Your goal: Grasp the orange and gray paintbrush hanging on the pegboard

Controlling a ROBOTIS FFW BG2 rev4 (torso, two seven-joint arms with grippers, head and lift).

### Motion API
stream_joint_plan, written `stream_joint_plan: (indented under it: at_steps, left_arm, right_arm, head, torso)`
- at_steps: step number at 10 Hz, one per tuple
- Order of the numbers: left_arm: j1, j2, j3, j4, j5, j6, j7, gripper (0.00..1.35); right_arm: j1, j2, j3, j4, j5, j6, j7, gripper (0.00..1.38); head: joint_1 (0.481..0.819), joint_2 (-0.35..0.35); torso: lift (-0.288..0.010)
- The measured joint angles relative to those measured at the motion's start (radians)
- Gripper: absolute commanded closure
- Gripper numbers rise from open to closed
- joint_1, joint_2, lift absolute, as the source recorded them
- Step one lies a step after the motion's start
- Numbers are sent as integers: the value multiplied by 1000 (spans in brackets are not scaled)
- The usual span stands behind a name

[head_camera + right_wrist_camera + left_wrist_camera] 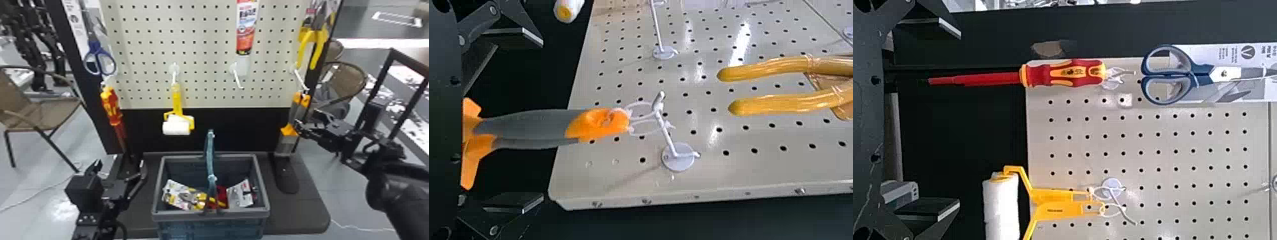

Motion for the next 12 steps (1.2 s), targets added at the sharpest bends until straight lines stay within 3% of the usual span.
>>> stream_joint_plan:
  at_steps: [4, 7, 8, 9, 10, 12]
  left_arm:
    - [-8, -1, -8, 11, 0, -3, -3, 122]
    - [-9, -3, -10, 16, 0, -3, -3, 122]
    - [-10, -2, -12, 17, 0, -3, -3, 122]
    - [-11, -1, -13, 18, 0, -3, -3, 122]
    - [-11, -1, -13, 18, 1, -3, -3, 122]
    - [-10, 0, -13, 18, 3, -3, -4, 122]
  right_arm:
    - [-49, -7, 61, 70, -42, -14, 33, 208]
    - [-68, 5, 113, 101, -67, -13, 41, 225]
    - [-73, 8, 121, 107, -65, -13, 41, 509]
    - [-80, 9, 126, 115, -61, -14, 47, 1119]
    - [-87, 8, 127, 127, -65, -18, 50, 1257]
    - [-92, 1, 125, 145, -82, -30, 50, 1259]
  head:
    - [549, 0]
    - [549, 0]
    - [549, 0]
    - [549, 0]
    - [549, 0]
    - [549, 0]
  torso:
    - [-100]
    - [-100]
    - [-100]
    - [-100]
    - [-100]
    - [-100]
